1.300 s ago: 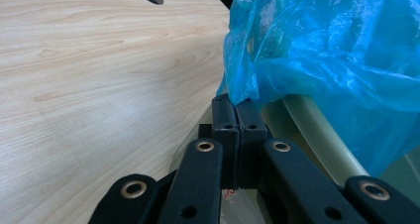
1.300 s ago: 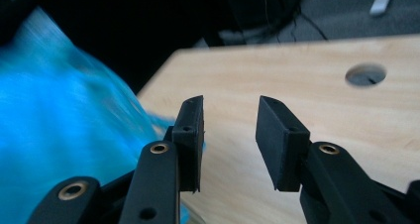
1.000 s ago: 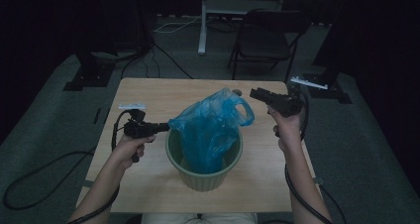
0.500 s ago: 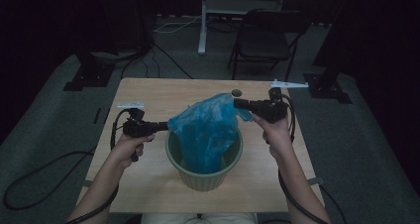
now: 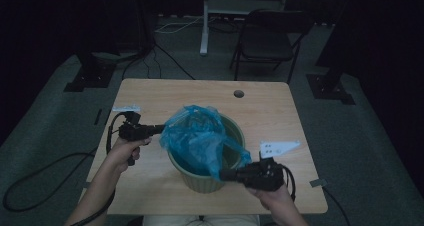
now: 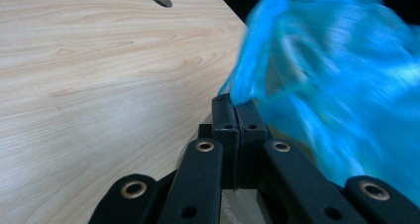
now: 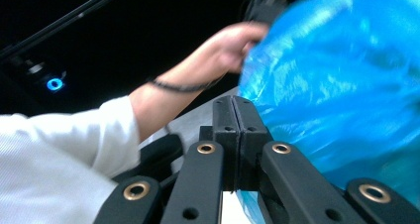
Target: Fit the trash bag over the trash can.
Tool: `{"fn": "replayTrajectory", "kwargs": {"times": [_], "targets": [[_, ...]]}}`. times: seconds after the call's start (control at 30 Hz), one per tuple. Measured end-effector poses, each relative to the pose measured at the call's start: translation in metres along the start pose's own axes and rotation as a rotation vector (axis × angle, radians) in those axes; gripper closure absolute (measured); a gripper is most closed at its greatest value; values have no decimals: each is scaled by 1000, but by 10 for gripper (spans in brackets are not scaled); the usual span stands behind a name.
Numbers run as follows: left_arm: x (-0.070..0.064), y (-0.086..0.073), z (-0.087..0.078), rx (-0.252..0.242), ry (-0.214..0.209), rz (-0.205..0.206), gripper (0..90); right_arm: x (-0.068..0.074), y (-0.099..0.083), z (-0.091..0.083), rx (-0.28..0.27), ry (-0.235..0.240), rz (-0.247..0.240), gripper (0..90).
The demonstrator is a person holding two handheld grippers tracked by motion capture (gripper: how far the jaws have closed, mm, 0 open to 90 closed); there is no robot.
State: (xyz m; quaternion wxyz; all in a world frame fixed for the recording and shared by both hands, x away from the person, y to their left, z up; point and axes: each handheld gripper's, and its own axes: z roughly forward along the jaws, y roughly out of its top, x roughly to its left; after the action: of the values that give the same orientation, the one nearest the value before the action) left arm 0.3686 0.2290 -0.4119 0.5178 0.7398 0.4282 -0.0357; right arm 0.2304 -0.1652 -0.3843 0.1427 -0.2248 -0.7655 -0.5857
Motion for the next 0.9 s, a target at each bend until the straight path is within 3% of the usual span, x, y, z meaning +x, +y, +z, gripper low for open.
{"fn": "replayTrajectory", "kwargs": {"times": [0.07,0.13,0.17,0.2,0.23,0.27,0.3,0.33,0.37,0.4,0.43,0.5,0.53,0.57,0.63,0.7,0.73,0.77,0.87,0.9], "targets": [[0,-2,-1,-2,5,0,900,-1,-7,3,12,-2,16,898],[2,-4,-2,0,14,-5,900,-3,-24,10,51,-44,24,898],[3,-5,-2,-1,11,-7,900,-10,-40,10,71,-125,36,897],[3,-5,-2,-1,10,-9,900,-10,-40,10,71,-125,36,897],[3,-6,-2,0,15,-8,900,-18,-51,7,67,-190,62,898],[3,-6,-2,2,14,-5,900,-18,-51,7,67,-190,62,898],[3,-7,-2,1,13,-4,900,-21,-57,4,68,-228,72,898],[3,-8,-1,3,15,-4,900,-31,-68,0,63,-275,106,898],[3,-8,-1,6,18,2,900,-31,-68,0,63,-275,106,898],[4,-8,0,5,12,0,900,-44,-79,-4,57,-319,151,897],[4,-8,0,4,7,-2,900,-44,-79,-4,57,-319,151,897],[2,-8,0,0,9,4,900,-55,-86,-10,33,-311,210,896],[1,-8,0,-5,4,7,900,-57,-87,-17,-5,-314,242,811],[0,-8,0,-8,5,7,900,-57,-87,-17,-5,-314,242,811],[-2,-7,-2,-13,-3,9,900,-44,-81,-28,-29,-280,234,676],[-4,-6,-2,-12,4,19,900,-39,-79,-30,-31,-264,223,648],[-4,-6,-3,-14,1,18,900,-25,-72,-37,-47,-246,185,636],[-5,-5,-3,-14,-3,21,900,-25,-72,-37,-47,-246,185,636],[-6,-4,-2,-13,-1,25,900,-5,-55,-53,-117,-236,116,619],[-7,-3,-1,-8,4,29,900,8,-38,-64,-172,-249,44,578]]}}
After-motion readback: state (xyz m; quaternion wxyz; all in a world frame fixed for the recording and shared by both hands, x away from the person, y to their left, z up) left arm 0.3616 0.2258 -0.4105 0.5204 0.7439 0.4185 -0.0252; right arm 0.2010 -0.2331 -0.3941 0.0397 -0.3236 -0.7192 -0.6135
